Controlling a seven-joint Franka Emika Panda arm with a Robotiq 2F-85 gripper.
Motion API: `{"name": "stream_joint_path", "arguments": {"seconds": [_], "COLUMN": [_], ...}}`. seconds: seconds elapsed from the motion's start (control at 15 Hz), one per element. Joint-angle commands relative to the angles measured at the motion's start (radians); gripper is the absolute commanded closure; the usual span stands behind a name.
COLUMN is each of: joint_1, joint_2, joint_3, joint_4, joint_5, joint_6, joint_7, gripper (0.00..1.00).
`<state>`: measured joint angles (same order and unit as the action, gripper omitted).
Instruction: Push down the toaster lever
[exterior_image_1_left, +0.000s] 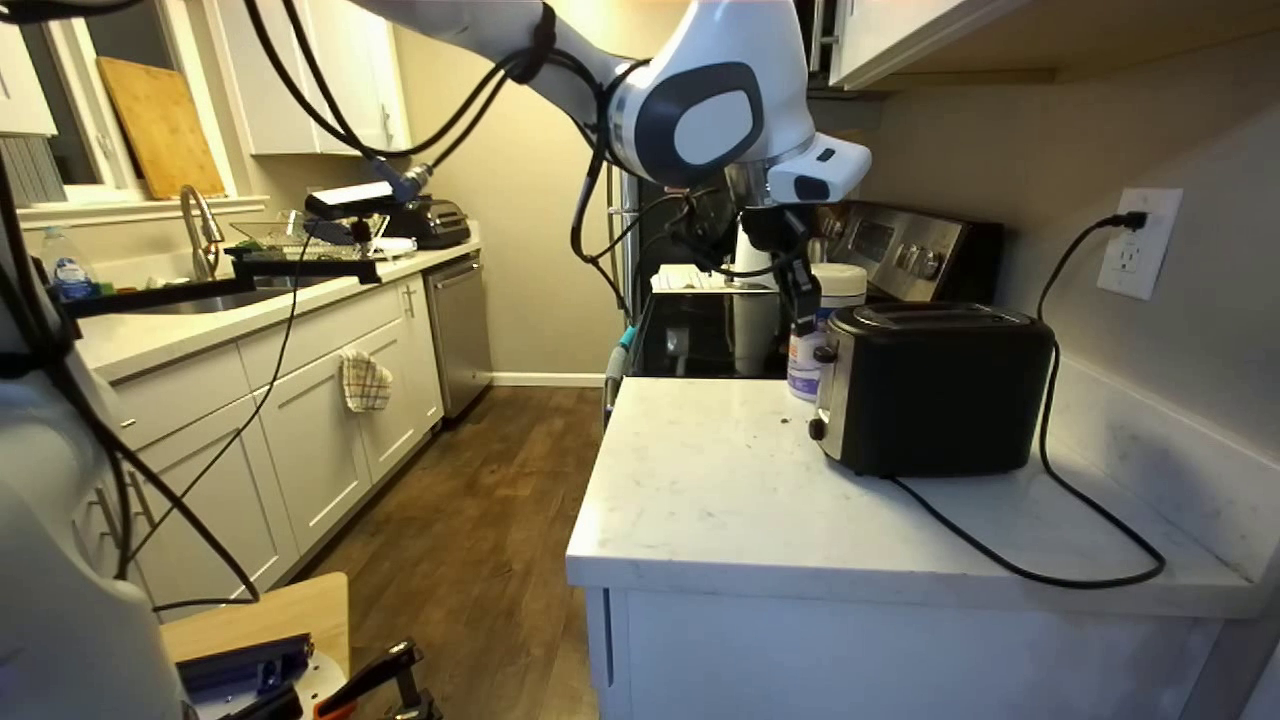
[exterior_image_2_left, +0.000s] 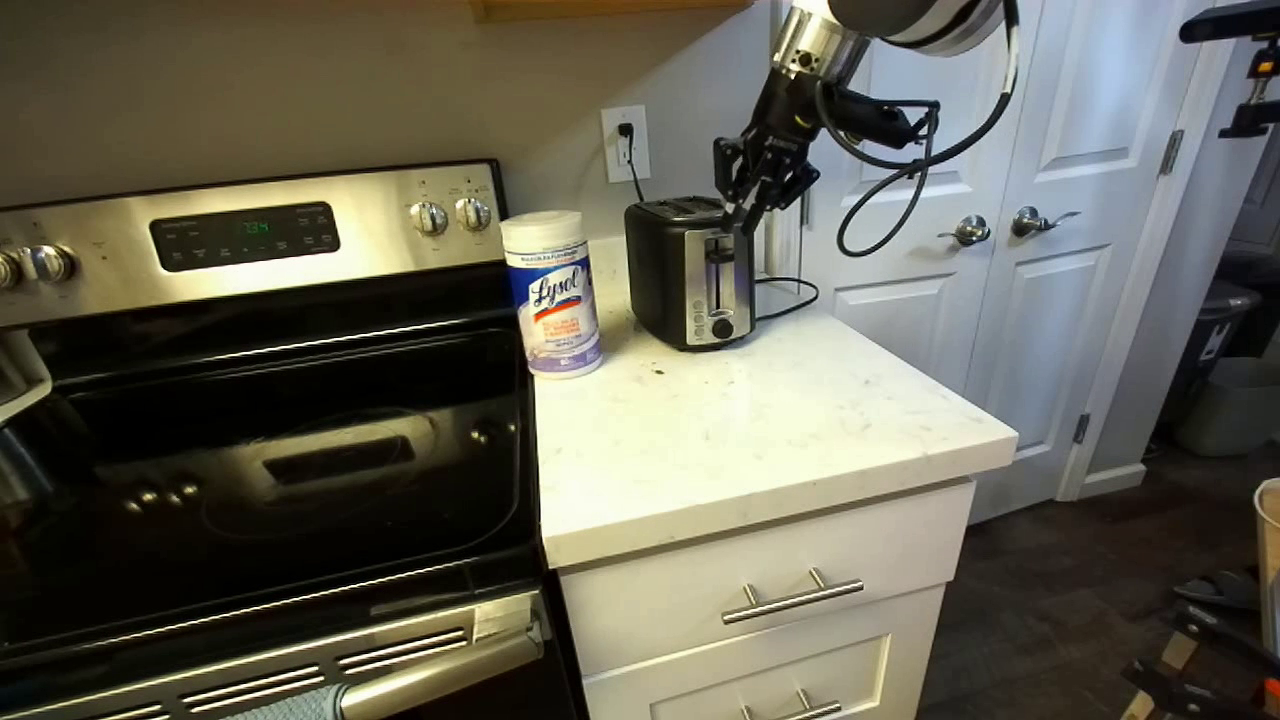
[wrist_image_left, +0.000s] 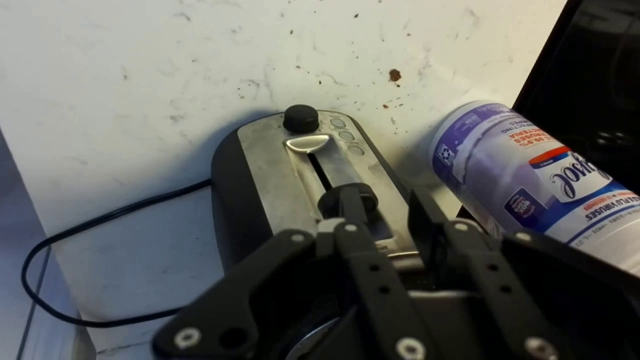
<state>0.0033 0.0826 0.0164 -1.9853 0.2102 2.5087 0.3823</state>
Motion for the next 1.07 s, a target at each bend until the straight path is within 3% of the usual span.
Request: {"name": "stream_joint_path", "arguments": {"seconds": [0.0,1.0], "joint_1": [0.006,0.007], "joint_2": [0.050,0.201], "joint_3": [-0.008,-0.027], "joint_4": [0.064,0.168], "joint_5": [0.004,0.008], "joint_6": [-0.025,-0.056], "joint_7": [0.035,0.044], "gripper": [0.99,1.00]}}
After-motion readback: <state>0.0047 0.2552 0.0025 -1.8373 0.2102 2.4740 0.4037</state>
